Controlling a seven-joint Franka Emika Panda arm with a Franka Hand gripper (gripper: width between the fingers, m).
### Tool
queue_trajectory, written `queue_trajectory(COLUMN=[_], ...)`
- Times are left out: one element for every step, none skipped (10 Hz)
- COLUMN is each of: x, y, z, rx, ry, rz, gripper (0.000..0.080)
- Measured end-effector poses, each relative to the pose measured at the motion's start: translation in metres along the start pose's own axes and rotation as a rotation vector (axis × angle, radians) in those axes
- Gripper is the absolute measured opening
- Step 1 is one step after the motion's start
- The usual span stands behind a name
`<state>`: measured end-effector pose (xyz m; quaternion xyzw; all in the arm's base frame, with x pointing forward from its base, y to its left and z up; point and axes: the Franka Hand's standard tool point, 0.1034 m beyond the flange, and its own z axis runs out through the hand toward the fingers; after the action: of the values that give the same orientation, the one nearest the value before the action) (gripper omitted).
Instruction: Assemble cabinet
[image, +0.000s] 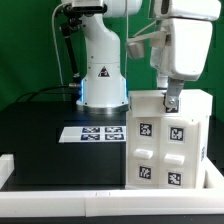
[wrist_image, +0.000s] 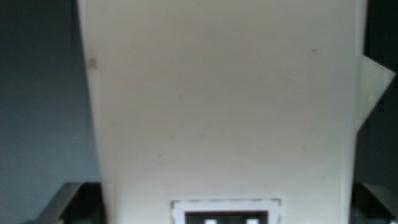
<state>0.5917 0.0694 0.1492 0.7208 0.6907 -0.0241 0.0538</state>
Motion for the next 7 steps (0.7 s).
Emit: queue_trajectory(x=[-0.0006, -0.0006, -0.0001, 0.0004, 0.0010, 0.0011, 0.0025], y=[0.0000, -0.0002, -0.0005, -0.0010, -0.0029, -0.0045, -0.0052], z=[-0.0002, -0.0001, 0.0000, -0.0001, 0.0004, 0.0005, 0.0003], rx=[0.003, 0.007, 0.014, 0.018, 0.029, 0.038, 0.041], ry=[0.008, 0.014, 0.026, 0.028, 0.025, 0.020, 0.019], rz=[0.127, 0.277, 0.451, 0.586, 0.706, 0.790, 0.831], gripper=[0.0558, 0.0558, 0.0558, 0.0558, 0.0560, 0.0560, 0.0560])
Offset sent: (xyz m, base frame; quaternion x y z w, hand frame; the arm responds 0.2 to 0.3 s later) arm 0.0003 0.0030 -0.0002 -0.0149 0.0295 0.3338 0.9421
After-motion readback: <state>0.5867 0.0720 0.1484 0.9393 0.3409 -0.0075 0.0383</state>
